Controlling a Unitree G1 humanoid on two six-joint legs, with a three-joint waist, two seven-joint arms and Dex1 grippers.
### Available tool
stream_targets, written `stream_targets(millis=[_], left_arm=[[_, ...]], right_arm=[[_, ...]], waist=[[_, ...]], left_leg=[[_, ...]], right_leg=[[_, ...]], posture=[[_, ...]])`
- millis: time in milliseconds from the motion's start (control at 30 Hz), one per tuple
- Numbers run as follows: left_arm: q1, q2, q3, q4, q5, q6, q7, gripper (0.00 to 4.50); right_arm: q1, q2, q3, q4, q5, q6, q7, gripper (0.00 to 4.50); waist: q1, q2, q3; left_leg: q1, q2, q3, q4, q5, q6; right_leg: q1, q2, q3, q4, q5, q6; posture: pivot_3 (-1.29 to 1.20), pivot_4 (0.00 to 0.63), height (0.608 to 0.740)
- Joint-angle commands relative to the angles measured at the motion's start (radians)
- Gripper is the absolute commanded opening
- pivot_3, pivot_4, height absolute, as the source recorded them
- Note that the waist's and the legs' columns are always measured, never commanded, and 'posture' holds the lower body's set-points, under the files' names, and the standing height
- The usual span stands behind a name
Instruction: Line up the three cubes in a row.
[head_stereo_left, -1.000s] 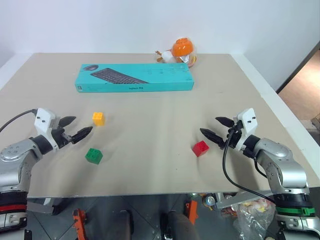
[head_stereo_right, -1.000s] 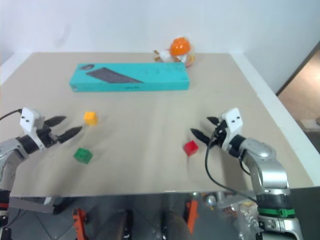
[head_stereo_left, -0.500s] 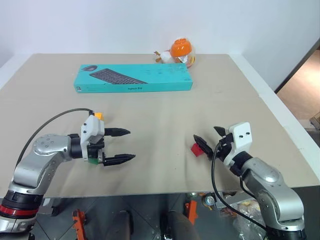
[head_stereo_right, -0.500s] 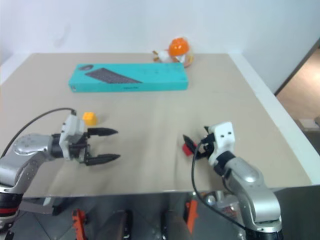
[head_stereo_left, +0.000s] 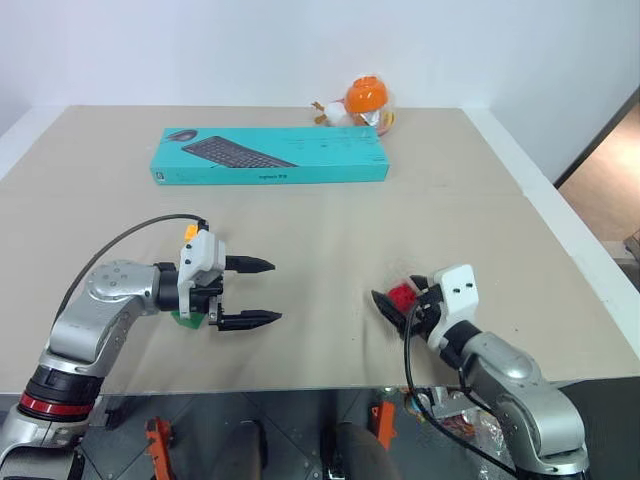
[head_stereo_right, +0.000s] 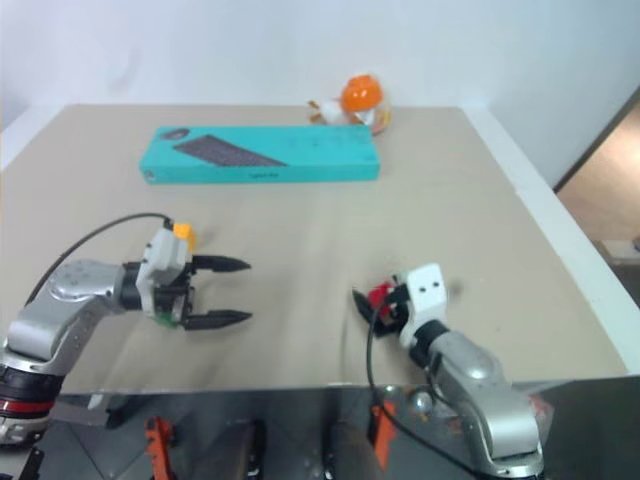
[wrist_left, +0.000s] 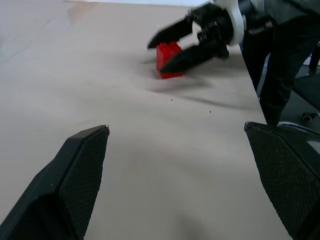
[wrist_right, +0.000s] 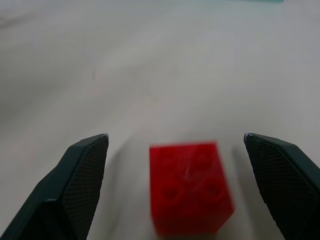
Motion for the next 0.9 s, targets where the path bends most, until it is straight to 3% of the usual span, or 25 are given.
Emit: stream_targets(millis=[33,333,533,700,833,900], left_arm=[[-0.014,0.002,0.006,-0.041,-0.004,0.005,0.013,4.49],[0.002,0.002,0.01,-0.05,-0.004,0.014,0.042,4.5],[0.019,0.001,0.013,-0.055,-0.004,0.018,0.05,4.5],[0.017,0.002,0.005,-0.038,0.007,0.008,0.042,4.5],[0.021,-0.002,0.006,-0.046,0.006,0.011,0.046,4.5],[0.029,-0.001,0.011,-0.053,0.006,0.012,0.051,4.5]], right_arm=[[0.007,0.007,-0.013,-0.004,-0.008,-0.02,-0.006,4.24],[0.011,0.019,-0.026,-0.012,-0.008,-0.031,-0.012,1.27],[-0.104,-0.049,0.004,-0.002,0.034,-0.014,0.107,1.26],[-0.443,-0.193,0.114,0.302,0.031,-0.105,0.457,1.26],[-0.692,-0.208,0.257,0.648,-0.057,-0.29,0.735,1.26],[-0.76,-0.191,0.292,0.769,-0.089,-0.361,0.805,1.26]], waist=[[0.0,0.0,0.0],[0.0,0.0,0.0],[-0.002,0.0,0.0],[-0.006,0.0,0.001],[-0.003,0.0,0.001],[-0.002,0.0,0.001]], left_leg=[[0.0,0.0,0.0,0.0,0.0,0.0],[0.0,0.002,0.001,0.002,0.0,0.0],[0.0,0.002,0.002,0.001,0.0,0.0],[0.003,0.004,0.004,0.005,0.0,0.0],[0.002,0.005,0.003,0.005,0.001,0.001],[0.002,0.005,0.003,0.004,0.001,0.001]], right_leg=[[0.0,0.0,0.0,0.0,0.0,0.0],[0.0,0.0,0.0,0.0,0.0,0.0],[0.0,0.001,0.001,0.0,0.0,0.0],[0.001,0.007,0.002,0.0,0.001,-0.001],[0.002,0.01,0.001,0.0,0.001,-0.003],[0.002,0.01,0.002,0.0,0.002,-0.003]], posture=[[0.0,0.15,0.74],[0.0,0.15,0.74],[0.0,0.15,0.74],[0.0,0.15,0.74],[0.0,0.15,0.74],[0.0,0.15,0.74]])
